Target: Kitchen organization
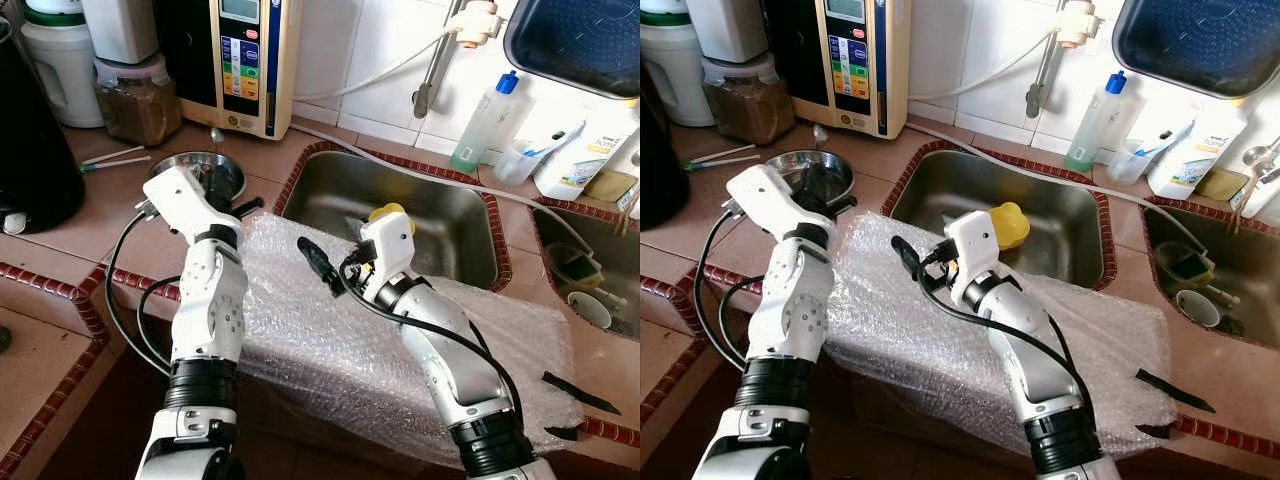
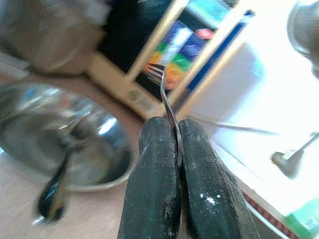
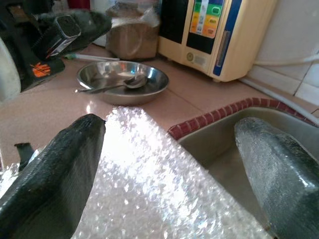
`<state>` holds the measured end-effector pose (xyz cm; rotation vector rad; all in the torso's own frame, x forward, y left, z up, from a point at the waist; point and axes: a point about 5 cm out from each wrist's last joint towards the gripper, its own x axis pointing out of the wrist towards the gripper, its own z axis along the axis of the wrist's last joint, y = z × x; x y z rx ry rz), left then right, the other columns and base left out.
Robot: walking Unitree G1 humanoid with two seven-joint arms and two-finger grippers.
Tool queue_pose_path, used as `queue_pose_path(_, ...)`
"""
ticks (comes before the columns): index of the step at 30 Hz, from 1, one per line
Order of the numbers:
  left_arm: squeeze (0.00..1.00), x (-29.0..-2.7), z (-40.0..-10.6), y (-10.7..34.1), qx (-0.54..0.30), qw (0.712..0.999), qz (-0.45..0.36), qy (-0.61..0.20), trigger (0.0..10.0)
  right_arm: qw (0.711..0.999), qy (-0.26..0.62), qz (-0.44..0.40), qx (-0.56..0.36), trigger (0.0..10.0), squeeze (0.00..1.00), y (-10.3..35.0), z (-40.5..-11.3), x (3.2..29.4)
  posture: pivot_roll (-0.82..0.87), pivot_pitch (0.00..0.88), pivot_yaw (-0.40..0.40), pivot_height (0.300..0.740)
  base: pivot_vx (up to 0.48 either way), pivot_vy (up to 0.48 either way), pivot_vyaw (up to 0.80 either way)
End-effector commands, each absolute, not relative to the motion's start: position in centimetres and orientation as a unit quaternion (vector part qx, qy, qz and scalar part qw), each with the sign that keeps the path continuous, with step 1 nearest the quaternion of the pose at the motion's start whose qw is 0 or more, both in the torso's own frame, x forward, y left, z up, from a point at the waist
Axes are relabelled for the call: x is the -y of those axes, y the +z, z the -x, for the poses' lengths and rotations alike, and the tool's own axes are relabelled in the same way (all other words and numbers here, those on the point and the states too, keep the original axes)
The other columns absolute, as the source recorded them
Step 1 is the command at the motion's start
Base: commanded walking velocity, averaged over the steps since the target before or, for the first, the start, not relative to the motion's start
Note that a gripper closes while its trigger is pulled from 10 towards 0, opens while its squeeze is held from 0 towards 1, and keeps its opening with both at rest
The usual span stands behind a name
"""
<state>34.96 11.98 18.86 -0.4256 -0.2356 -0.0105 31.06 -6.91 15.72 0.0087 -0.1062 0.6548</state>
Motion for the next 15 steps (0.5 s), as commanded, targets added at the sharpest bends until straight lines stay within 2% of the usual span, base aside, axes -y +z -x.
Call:
queue_pose_path(1,0.00,-10.6,-34.5,19.7,0.142,0.972,0.174,-0.062,0.0,0.953,0.295,-0.004,0.065,10.0,0.98,16.4,-31.8,8.3,0.06,0.000,-0.114,0.740,0.000,0.000,0.00)
queue_pose_path(2,0.00,-10.5,-34.5,19.8,0.143,0.972,0.172,-0.066,0.0,0.954,0.293,-0.004,0.065,10.0,0.98,16.4,-31.8,8.4,0.06,0.000,-0.114,0.740,0.000,0.000,0.00)
queue_pose_path(3,0.00,-10.3,-34.4,19.8,0.146,0.973,0.163,-0.075,0.0,0.955,0.288,-0.007,0.066,10.0,0.73,16.6,-32.0,8.6,0.06,0.000,-0.111,0.740,0.000,0.000,0.00)
queue_pose_path(4,0.00,-10.0,-34.2,19.7,0.152,0.974,0.140,-0.092,0.0,0.959,0.276,-0.015,0.067,10.0,0.15,16.8,-32.5,9.2,0.07,0.000,-0.111,0.740,0.000,0.000,0.00)
queue_pose_path(5,0.00,-9.8,-34.0,19.7,0.158,0.974,0.124,-0.109,0.0,0.962,0.263,-0.026,0.067,10.0,0.00,17.1,-33.0,9.7,0.07,0.000,-0.111,0.740,0.000,0.000,0.00)
queue_pose_path(11,0.00,-9.2,-33.6,19.3,0.167,0.973,0.079,-0.137,0.0,0.968,0.228,-0.078,0.068,10.0,0.00,18.2,-34.4,11.4,0.07,0.000,-0.108,0.740,0.000,0.000,0.00)
queue_pose_path(15,0.00,-8.6,-33.1,18.8,0.177,0.969,0.024,-0.170,0.0,0.965,0.204,-0.148,0.068,10.0,0.00,19.4,-35.6,13.0,0.07,0.000,-0.106,0.740,0.000,0.000,0.00)
